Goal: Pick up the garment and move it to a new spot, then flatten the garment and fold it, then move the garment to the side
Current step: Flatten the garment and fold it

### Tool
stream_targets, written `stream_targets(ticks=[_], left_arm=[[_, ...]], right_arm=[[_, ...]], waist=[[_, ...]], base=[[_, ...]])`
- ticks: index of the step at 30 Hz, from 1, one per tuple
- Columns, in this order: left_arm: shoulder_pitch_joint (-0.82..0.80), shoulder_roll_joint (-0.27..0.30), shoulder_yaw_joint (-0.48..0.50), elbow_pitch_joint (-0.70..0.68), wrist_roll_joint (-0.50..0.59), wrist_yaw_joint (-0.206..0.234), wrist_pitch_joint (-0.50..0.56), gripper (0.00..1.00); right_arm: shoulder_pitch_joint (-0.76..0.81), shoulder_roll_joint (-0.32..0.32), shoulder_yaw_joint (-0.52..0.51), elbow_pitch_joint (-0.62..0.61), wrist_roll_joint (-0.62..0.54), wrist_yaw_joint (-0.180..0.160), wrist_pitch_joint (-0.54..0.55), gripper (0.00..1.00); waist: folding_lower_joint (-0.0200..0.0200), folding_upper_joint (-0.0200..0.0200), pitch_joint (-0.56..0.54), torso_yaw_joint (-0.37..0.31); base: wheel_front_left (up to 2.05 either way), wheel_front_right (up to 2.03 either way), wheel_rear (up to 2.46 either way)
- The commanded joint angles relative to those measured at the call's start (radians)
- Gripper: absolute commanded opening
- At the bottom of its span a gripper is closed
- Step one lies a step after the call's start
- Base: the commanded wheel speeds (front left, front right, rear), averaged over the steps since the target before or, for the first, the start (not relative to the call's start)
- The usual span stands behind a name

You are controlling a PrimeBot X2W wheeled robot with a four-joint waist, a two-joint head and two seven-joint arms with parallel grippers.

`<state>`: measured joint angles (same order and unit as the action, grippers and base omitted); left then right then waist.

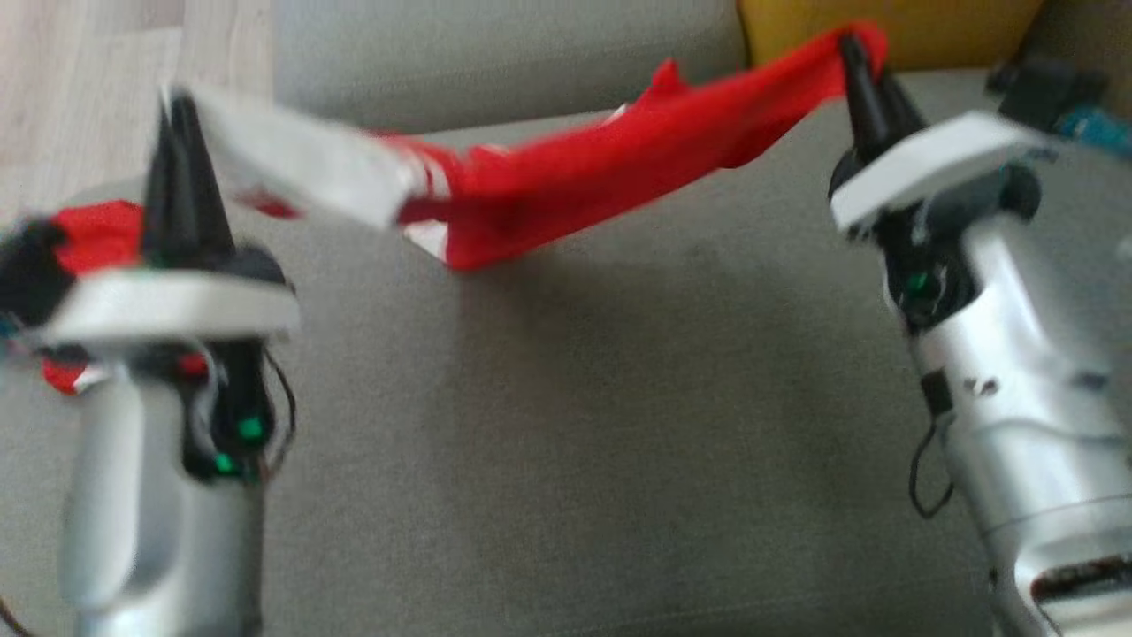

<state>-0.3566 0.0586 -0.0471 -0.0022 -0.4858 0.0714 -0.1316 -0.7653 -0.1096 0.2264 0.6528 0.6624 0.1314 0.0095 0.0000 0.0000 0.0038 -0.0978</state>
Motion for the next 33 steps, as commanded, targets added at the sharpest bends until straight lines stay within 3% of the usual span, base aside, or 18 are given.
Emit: stream_targets(ticks=[1,4,12,19,24,28,33], left_arm=[[-0.053,0.026,0.038,-0.04,-0.001,0.001,0.006,0.0],[-0.153,0.045,0.046,-0.06,0.0,0.019,0.054,0.0],[-0.292,0.073,0.06,-0.102,-0.034,0.033,0.145,0.0],[-0.299,0.09,0.06,-0.201,-0.066,0.053,0.247,0.0],[-0.336,0.12,0.046,-0.199,-0.062,0.055,0.308,0.0],[-0.424,0.125,0.039,-0.101,-0.08,0.051,0.344,0.0],[-0.581,0.169,0.042,0.078,-0.058,0.024,0.317,0.0]], right_arm=[[-0.041,0.011,0.012,-0.04,0.006,-0.001,0.009,0.0],[-0.08,0.004,-0.013,-0.103,0.045,-0.001,0.11,0.0],[-0.14,-0.023,-0.095,-0.209,-0.035,-0.001,0.245,0.0],[-0.094,0.025,-0.239,-0.367,-0.136,-0.001,0.468,0.0],[-0.079,0.052,-0.297,-0.487,-0.21,-0.001,0.622,0.0],[-0.129,0.058,-0.314,-0.476,-0.24,-0.001,0.673,0.0],[-0.28,0.059,-0.253,-0.322,-0.25,-0.001,0.62,0.0]], waist=[[0.0,0.0,-0.01,-0.004],[0.0,0.0,-0.026,-0.007],[0.0,0.0,-0.074,-0.008],[0.0,0.0,-0.086,-0.004],[0.0,0.0,-0.049,-0.013],[0.0,0.0,0.012,-0.028],[0.0,0.0,0.125,-0.072]], base=[[0.0,0.0,0.0],[0.0,0.0,0.0],[0.0,0.0,0.0],[0.0,0.0,0.0],[0.0,0.0,0.0],[0.0,0.0,0.0],[0.0,0.0,0.0]])
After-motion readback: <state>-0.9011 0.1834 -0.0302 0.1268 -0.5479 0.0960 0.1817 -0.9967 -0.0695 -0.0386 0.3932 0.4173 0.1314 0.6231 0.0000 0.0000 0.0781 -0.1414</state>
